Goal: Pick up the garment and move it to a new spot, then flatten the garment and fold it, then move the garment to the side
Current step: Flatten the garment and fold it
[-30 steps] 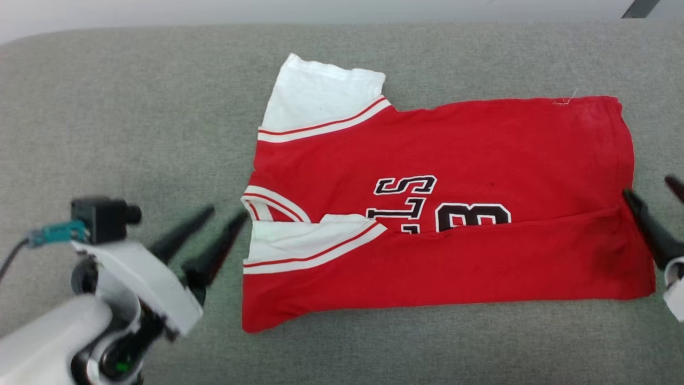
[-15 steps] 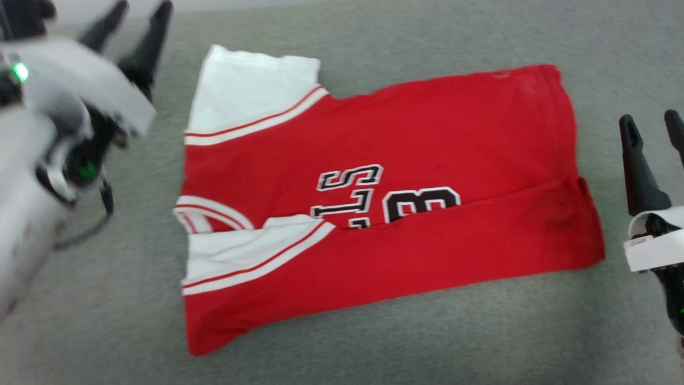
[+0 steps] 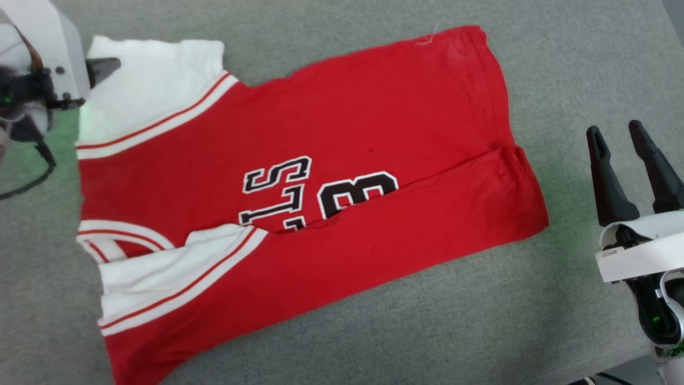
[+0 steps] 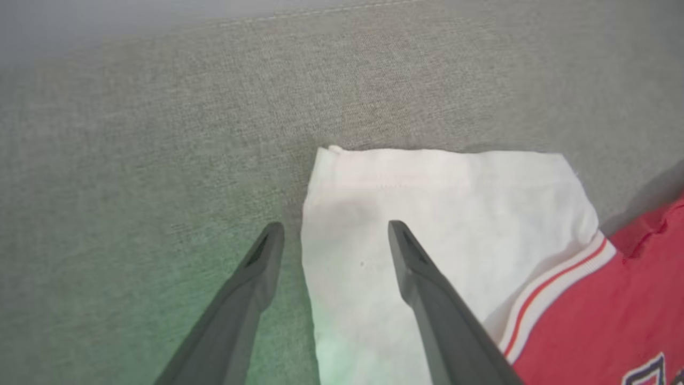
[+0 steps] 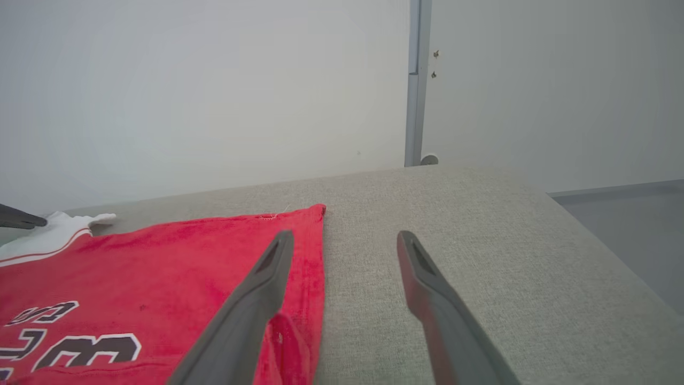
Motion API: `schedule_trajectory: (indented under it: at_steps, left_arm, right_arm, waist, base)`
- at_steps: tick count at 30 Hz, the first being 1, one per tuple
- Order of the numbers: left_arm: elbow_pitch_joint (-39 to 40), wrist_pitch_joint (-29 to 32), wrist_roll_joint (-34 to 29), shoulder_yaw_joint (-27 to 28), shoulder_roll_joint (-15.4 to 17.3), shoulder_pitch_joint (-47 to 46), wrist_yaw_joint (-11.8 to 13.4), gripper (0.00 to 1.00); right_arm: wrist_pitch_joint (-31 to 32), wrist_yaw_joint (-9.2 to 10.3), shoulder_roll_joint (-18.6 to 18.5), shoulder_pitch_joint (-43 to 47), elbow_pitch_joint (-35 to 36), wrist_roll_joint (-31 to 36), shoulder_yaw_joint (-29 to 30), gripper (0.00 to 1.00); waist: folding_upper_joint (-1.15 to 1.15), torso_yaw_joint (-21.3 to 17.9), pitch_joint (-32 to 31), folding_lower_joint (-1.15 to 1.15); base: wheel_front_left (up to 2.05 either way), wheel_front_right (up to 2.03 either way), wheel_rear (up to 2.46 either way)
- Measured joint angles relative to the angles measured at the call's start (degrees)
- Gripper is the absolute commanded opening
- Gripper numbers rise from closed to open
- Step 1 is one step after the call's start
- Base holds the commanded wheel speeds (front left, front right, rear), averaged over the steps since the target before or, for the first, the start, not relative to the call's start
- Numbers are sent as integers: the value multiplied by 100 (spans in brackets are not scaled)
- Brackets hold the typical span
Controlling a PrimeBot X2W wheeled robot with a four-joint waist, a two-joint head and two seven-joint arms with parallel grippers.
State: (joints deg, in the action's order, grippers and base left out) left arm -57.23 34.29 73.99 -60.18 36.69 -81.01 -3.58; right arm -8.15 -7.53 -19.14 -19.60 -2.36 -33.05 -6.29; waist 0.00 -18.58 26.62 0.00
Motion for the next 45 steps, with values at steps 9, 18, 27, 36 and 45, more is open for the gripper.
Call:
schedule_trajectory:
  at_steps: [9,18,27,36,45]
  left_arm:
    - [-226,602,58,-66,-115,-368,-229,34]
    - [-289,452,101,-46,-288,-469,-349,0]
    - [-124,337,122,-75,-603,-614,-374,0]
    - [285,203,170,-165,-716,-725,-376,0]
    - [519,32,226,-241,-734,-827,-391,0]
  right_arm:
    - [60,0,-96,-186,48,-26,-219,100]
    - [1306,0,-745,-1741,-130,-175,-1076,100]
    - [3833,0,-1085,-3869,-1586,-1245,-2184,100]
    - [4980,0,-1094,-5024,-3254,-1599,-2492,100]
    - [4947,1,-855,-5470,-3972,-1619,-2938,40]
  waist:
    - [0,-69,306,0]
    - [0,69,437,0]
    - [0,448,582,0]
    - [0,806,804,0]
    - [0,911,973,0]
  base:
    - [0,0,0]
    - [0,0,0]
    - [0,0,0]
    - [0,0,0]
    - [0,0,0]
